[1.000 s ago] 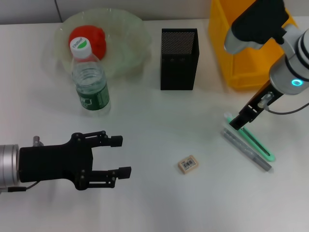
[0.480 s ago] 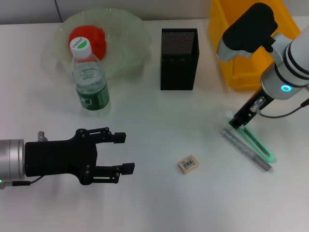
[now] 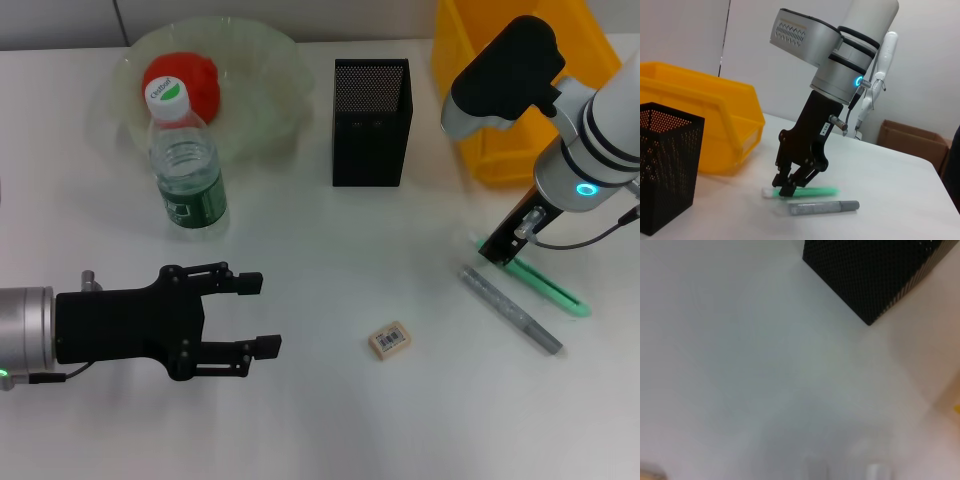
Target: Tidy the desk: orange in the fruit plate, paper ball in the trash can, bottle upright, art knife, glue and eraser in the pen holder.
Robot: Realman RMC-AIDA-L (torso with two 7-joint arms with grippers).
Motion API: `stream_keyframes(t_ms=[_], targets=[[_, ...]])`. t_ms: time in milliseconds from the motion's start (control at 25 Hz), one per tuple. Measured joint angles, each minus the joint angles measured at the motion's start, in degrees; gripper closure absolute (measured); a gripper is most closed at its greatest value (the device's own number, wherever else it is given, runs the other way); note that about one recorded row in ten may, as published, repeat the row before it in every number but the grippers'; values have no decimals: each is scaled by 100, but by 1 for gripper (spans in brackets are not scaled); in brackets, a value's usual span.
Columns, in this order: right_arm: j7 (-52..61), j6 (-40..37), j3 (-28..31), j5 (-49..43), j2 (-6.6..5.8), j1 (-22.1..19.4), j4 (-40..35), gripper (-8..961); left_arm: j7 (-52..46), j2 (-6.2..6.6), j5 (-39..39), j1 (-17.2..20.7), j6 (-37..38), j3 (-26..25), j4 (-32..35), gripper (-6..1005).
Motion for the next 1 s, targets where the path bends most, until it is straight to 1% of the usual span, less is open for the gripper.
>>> stream_keyframes(t_ms=[240,360,440,480,520,640,680,720,800,880,960,1000], targets=[[-10,14,21,10,4,-61,-33,806,0,-2,0,14,-23,0,-13,203],[-31,-48,69,98,1,-142,-166,822,0,-2,-1,30,-25,0,-7,203],[-73,-174,207,224,-20,-205,-350,833,0,-2,-1,39,-26,0,-4,203],[-157,-333,489,286,-31,-250,-578,838,0,-2,-1,45,-26,-1,-3,203],[-157,-333,489,286,-31,-250,-578,843,0,-2,-1,45,-26,-1,-3,203],[-361,-561,1086,437,-30,-350,-986,859,0,-1,-2,45,-25,-1,-6,203],[-557,-694,1500,734,-36,-419,-1195,864,0,-1,-1,45,-26,0,-19,203],[-557,-694,1500,734,-36,-419,-1195,870,0,-1,-1,45,-26,0,-19,203],[-756,-821,1800,954,-47,-453,-1270,875,0,-1,7,48,-25,0,-33,203],[-883,-906,1910,967,-51,-422,-1154,876,-15,-3,47,45,-24,0,-41,203],[-885,-902,1891,934,-51,-398,-1068,876,-27,-4,61,43,-24,-1,-39,203],[-885,-889,1855,889,-50,-377,-990,859,-40,-6,65,37,-23,-3,-35,203]])
